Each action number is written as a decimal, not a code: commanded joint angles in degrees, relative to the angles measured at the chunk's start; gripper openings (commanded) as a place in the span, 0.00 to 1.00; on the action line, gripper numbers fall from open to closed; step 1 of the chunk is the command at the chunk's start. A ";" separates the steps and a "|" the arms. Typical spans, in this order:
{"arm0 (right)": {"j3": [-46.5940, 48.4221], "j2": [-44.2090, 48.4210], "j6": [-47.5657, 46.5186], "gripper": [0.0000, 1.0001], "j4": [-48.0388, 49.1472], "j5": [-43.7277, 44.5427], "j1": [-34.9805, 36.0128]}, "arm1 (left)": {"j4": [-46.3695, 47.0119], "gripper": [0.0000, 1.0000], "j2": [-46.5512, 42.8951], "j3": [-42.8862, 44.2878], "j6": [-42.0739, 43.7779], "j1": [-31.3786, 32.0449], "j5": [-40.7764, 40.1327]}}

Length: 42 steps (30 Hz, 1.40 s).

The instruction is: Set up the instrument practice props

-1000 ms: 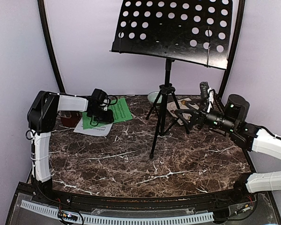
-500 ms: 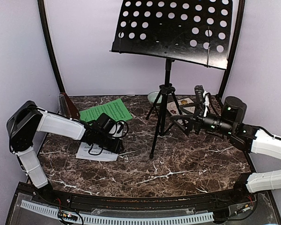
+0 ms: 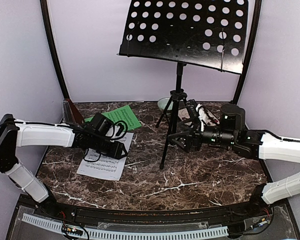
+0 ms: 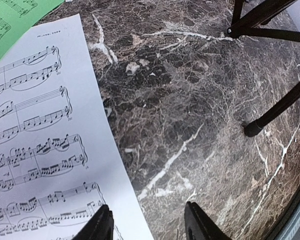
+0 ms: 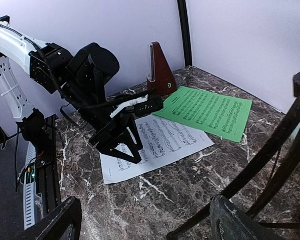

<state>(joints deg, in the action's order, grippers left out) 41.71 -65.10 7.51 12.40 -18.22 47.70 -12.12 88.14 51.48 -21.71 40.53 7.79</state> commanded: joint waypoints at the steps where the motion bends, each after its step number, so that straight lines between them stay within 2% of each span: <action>1: 1.94 -2.39 -2.91 0.89 -1.34 0.87 2.42 | -5.67 0.53 -7.07 -3.26 4.95 4.95 -5.89; 3: 2.02 -3.27 -3.07 0.88 -0.94 -0.09 2.61 | -9.25 0.55 -8.66 -3.72 8.82 10.54 -13.21; 6: 1.87 -3.86 -3.20 0.88 0.19 -0.67 2.66 | -13.80 0.56 -9.76 -4.19 8.10 14.61 -18.30; 12: 2.07 -4.17 -3.41 0.87 -0.07 -0.77 2.66 | -21.13 0.56 -8.63 -2.23 8.23 15.82 -18.85; 17: 1.71 -3.63 -3.68 0.87 -0.32 -0.20 2.65 | -22.99 0.56 -3.13 0.20 10.28 19.37 -18.81; 22: 1.79 -3.72 -3.42 0.88 -0.48 -0.26 2.68 | -25.76 0.56 4.43 3.49 10.74 21.46 -22.77; 28: 1.92 -3.76 -3.44 0.88 -0.49 0.19 2.66 | -25.68 0.55 8.23 5.66 12.42 22.50 -27.26; 31: 2.04 -3.87 -3.62 0.88 -0.60 0.57 2.65 | -25.31 0.51 9.98 6.37 12.50 23.13 -29.30; 42: 2.32 -3.63 -4.08 0.89 -1.21 1.43 2.66 | -24.74 0.22 11.48 7.28 11.39 23.98 -32.58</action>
<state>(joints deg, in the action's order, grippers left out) 42.35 -69.43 4.19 10.26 -17.67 49.95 -35.83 99.74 57.45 -9.67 64.49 -23.05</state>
